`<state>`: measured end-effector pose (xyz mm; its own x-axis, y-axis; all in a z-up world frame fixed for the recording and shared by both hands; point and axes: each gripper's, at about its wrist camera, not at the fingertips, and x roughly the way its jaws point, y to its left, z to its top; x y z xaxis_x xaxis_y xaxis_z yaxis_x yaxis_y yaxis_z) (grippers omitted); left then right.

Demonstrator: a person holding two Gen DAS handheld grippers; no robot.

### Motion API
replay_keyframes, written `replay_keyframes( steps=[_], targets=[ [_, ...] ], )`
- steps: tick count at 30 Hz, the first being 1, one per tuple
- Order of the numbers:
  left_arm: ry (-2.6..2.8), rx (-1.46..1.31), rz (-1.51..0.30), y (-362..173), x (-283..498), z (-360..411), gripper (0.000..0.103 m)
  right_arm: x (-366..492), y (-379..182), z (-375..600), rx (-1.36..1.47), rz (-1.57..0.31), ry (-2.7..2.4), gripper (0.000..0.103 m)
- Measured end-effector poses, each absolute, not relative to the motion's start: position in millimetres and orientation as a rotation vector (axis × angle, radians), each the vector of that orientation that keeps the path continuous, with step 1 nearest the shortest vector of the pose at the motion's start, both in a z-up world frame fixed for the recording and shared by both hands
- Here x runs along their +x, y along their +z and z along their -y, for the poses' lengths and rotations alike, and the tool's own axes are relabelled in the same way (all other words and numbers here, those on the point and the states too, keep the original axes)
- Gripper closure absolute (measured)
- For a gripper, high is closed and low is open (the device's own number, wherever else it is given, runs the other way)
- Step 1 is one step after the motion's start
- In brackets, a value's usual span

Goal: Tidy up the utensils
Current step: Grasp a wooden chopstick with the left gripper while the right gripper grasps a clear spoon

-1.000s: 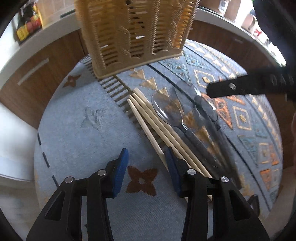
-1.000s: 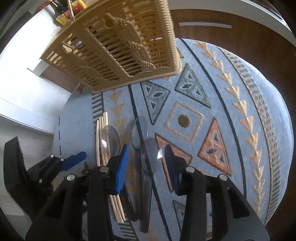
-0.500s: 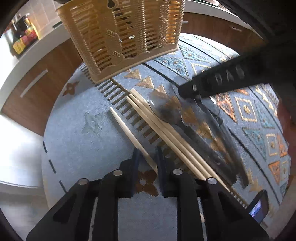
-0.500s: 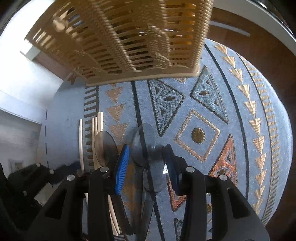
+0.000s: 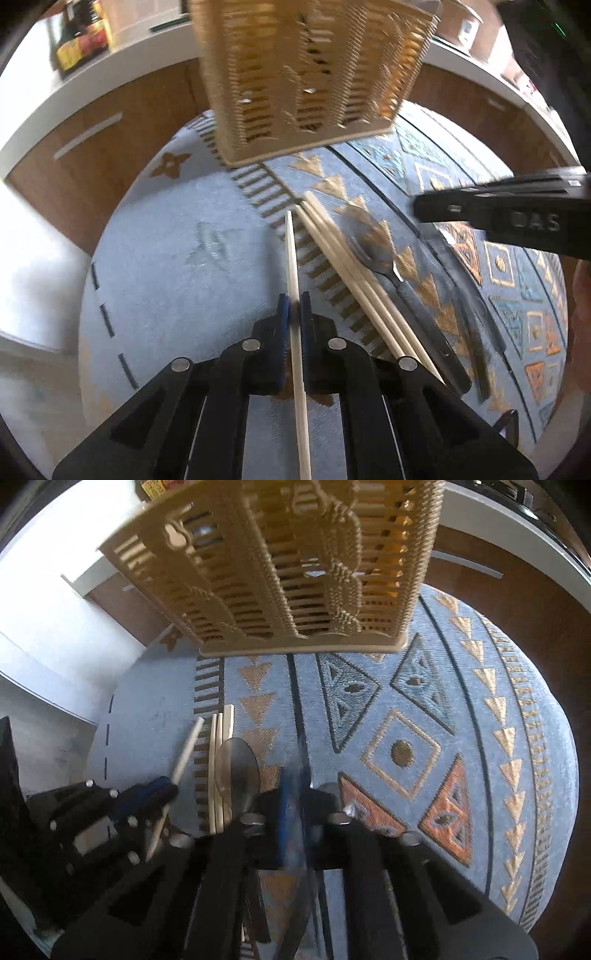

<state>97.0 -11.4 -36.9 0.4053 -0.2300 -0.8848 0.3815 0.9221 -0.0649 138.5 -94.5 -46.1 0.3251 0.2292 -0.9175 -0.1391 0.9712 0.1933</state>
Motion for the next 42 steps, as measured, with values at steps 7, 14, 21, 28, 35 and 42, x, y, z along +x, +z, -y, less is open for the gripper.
replay_keyframes(
  steps=[7,14,21,28,35,42],
  targets=[
    [-0.352,0.101,-1.06,-27.6,96.8,-14.0,0.099,130.2,-39.8,100.1,-0.055,-1.173,0.085,0.102],
    [-0.316,0.114,-1.1,-36.3,98.6,-24.2,0.099,134.2,-56.3,108.7,-0.079,-1.245,0.048,0.1],
    [-0.404,0.078,-1.155,-38.6,110.2,-34.3,0.097,134.7,-44.9,160.4,0.18,-1.265,0.12,0.085],
    [-0.452,0.067,-1.202,-40.6,126.7,-42.3,0.097,138.6,-40.1,177.1,0.187,-1.26,0.144,0.052],
    [-0.48,0.09,-1.237,-40.6,139.2,-36.5,0.097,156.1,-49.5,161.0,0.111,-1.3,0.171,0.052],
    [-0.48,0.128,-1.251,-40.7,147.7,-29.1,0.097,178.0,-66.4,134.5,0.056,-1.332,0.149,0.053]
  ],
)
